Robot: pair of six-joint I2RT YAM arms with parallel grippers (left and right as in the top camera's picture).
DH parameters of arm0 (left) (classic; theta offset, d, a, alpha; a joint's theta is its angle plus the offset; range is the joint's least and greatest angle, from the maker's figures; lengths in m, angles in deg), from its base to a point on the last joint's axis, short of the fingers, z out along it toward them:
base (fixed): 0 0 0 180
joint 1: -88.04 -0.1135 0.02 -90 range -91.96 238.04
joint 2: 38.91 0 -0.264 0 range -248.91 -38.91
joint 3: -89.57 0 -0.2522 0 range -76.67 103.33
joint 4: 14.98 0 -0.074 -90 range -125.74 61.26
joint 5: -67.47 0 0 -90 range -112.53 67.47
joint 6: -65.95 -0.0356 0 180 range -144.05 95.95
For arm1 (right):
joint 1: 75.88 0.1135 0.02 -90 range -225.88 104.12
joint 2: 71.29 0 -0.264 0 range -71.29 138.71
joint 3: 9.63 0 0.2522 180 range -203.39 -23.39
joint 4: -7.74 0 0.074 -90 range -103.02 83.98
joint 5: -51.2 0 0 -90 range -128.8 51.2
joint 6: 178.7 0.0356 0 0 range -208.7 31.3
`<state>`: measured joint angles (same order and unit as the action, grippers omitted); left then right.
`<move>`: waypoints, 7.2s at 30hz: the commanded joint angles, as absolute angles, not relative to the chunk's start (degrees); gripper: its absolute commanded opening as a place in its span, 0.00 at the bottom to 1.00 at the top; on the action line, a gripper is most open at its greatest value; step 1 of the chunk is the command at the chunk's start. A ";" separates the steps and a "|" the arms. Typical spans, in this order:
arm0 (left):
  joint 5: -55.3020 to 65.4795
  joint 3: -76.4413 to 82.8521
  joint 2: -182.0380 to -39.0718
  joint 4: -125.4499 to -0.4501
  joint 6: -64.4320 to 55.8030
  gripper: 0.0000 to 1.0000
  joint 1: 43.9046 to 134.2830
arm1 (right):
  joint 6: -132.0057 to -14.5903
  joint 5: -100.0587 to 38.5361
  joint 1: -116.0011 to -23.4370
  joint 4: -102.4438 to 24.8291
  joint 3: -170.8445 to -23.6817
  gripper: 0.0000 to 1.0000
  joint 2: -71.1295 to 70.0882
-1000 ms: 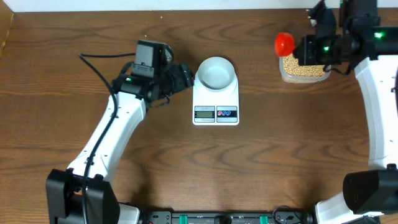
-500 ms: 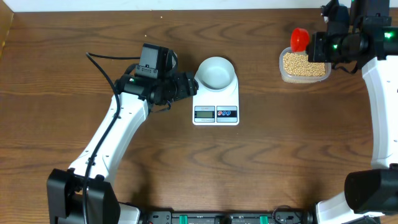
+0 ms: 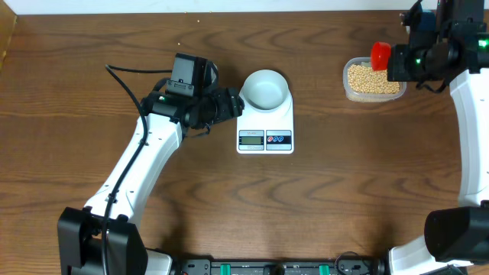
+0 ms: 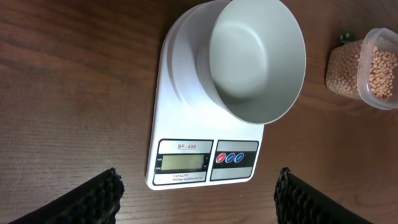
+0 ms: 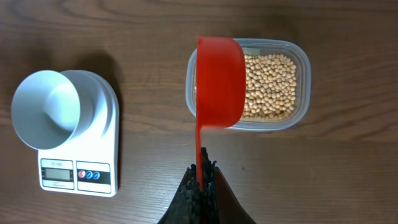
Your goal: Scoop item into bowl and weigh 50g on scale
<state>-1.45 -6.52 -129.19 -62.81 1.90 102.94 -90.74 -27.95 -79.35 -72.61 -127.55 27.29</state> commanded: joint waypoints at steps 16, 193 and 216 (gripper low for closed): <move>-1.18 -5.95 -129.10 -59.70 4.09 0.81 102.92 | -96.12 -38.29 -81.23 -72.57 -125.38 0.01 26.11; -19.54 -6.67 -150.08 -54.98 1.05 0.07 124.62 | -92.40 -29.46 -84.59 -55.87 -112.62 0.01 32.32; -19.65 -7.20 -141.89 -55.03 -1.09 0.07 124.67 | -92.38 -29.42 -84.57 -55.71 -112.62 0.01 32.32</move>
<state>-18.63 -6.89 -141.89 -54.87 -0.15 124.82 -93.08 -29.40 -84.13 -55.71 -111.68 33.32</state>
